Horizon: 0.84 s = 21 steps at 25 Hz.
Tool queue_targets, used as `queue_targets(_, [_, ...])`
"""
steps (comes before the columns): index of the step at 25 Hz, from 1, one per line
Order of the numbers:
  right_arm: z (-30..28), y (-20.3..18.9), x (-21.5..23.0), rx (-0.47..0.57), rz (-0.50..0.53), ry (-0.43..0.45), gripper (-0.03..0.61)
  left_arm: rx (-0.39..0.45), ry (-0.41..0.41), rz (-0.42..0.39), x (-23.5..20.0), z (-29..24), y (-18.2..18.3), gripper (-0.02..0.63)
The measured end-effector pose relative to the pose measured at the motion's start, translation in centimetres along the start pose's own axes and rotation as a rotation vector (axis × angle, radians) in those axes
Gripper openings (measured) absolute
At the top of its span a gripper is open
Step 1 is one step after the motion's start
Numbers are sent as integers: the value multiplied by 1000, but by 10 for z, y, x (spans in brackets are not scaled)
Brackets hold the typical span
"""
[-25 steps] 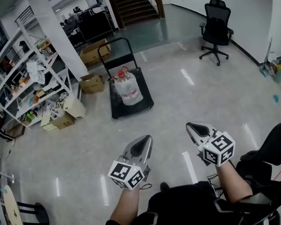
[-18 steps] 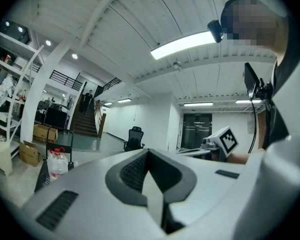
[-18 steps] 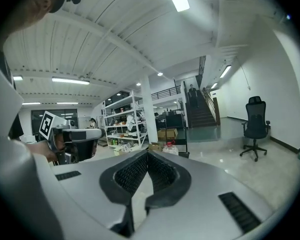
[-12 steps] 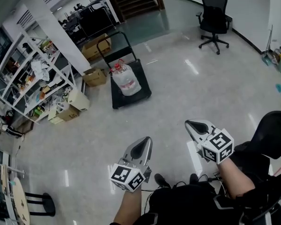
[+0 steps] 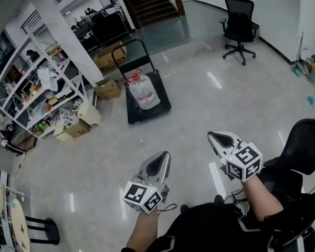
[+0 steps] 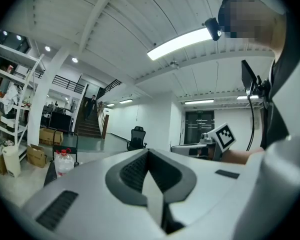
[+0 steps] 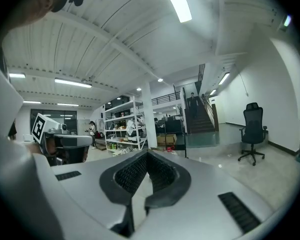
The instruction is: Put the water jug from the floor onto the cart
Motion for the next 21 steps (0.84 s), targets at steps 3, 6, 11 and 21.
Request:
queue_targets(3, [-3, 4, -11, 5, 12, -1, 2, 21, 11, 12, -6, 12, -1, -3])
queue_targets(6, [-3, 2, -20, -3, 8, 1, 2, 25, 7, 1, -10, 24, -2, -3])
queue_targets(11, [-7, 3, -30, -8, 46, 7, 2, 39, 17, 11, -17, 31, -2, -3])
queue_targets(21, [-1, 12, -31, 5, 126, -12, 2, 99, -33, 40, -11, 27, -2, -3])
Point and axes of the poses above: the fingertips, and each gripper's own axes: z backward along the fingers, x to its right, y out of its top, the point moved 9 cm from there along z, backward along the fingers, and after that the axes turned 9 degrees about -y, right-handed, at the moved point
